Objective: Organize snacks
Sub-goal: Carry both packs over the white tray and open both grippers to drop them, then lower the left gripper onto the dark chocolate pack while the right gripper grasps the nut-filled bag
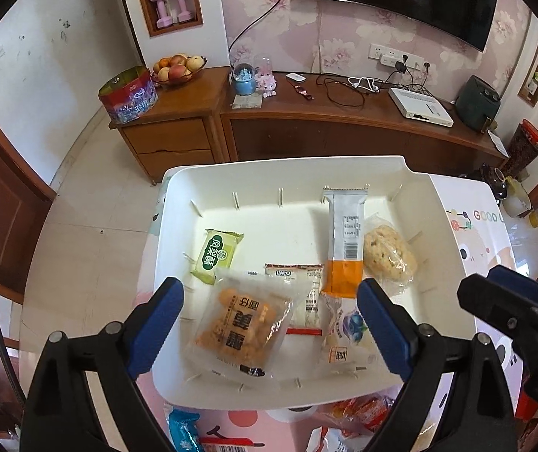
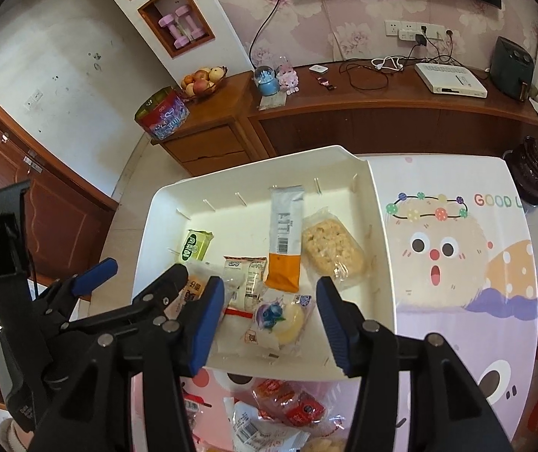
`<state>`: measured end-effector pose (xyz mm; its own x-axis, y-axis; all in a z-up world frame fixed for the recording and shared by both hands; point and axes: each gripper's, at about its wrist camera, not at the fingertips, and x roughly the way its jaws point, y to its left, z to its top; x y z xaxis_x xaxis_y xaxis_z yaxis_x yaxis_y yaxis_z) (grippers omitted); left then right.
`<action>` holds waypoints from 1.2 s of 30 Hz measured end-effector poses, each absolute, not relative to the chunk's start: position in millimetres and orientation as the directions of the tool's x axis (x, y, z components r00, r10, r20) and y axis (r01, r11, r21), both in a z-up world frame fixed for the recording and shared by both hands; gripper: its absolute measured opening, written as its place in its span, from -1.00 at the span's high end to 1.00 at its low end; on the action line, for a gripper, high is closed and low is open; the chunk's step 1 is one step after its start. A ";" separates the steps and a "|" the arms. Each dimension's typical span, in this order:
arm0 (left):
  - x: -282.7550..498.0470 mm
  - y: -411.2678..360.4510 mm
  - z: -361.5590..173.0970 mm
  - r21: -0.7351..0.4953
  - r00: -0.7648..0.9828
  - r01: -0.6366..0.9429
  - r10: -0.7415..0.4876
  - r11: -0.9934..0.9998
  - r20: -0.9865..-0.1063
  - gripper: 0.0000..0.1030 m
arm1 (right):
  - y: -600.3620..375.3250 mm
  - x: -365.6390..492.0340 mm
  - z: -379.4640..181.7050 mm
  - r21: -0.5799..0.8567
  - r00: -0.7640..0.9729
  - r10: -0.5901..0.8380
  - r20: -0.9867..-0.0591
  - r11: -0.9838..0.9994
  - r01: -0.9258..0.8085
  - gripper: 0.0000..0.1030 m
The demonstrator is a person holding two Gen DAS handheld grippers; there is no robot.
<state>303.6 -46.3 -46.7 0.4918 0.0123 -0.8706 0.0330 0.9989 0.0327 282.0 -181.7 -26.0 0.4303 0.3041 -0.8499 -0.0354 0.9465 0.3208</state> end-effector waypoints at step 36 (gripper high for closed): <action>116.6 60.3 -96.1 -0.021 0.334 0.087 -0.049 0.996 -0.941 -0.80 | -147.9 110.8 -59.6 0.317 0.348 0.288 -0.892 0.948 0.029 -0.04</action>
<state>116.6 60.3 -96.1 0.3338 -0.0491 -0.9414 0.0867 0.9960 -0.0212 110.8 -147.9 -59.6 0.3479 0.2880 -0.8922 0.0292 0.9479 0.3173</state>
